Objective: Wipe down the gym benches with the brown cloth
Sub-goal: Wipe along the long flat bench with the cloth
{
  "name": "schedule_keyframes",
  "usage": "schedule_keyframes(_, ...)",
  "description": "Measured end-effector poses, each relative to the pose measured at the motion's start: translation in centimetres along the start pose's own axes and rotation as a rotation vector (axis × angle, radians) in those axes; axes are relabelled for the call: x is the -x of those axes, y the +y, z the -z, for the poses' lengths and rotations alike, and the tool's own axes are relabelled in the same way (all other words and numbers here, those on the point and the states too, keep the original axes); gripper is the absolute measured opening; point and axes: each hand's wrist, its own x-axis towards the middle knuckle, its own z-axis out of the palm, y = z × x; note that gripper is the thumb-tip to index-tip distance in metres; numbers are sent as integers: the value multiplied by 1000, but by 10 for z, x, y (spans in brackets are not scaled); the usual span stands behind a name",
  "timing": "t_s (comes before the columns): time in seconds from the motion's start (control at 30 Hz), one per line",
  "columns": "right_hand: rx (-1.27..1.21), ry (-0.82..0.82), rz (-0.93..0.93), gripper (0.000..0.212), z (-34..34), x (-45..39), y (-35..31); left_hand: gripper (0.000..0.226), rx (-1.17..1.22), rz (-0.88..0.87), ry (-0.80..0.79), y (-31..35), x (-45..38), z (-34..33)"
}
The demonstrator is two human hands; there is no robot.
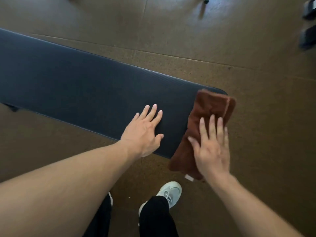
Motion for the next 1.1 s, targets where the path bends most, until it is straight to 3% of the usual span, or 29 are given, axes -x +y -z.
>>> schedule_keyframes(0.2, 25, -122, -144, 84, 28, -119, -8, 72, 20, -40, 110, -10, 2, -16)
schedule_keyframes(0.37, 7, 12, -89, 78, 9, -65, -29, 63, 83, -128, 197, -21, 2, -31)
schedule_keyframes(0.47, 65, -29, 77, 79, -5, -6, -52, 59, 138, -194, 276, -35, 13, -36)
schedule_keyframes(0.6, 157, -66, 265, 81, -27, 34, -85, 60, 296, 55, 323, -55, 48, -51)
schedule_keyframes(0.8, 216, -114, 273, 82, -30, 8, -126, 64, 160, 100, 356, -171, 67, -60)
schedule_keyframes(0.97, 191, -120, 329, 77, -39, -32, -238, 61, 288, 83, 449, -233, 76, -49)
schedule_keyframes(1.1, 129, -130, 495, 71, -50, -80, -373, 60, 466, 277, 546, -301, 93, -37)
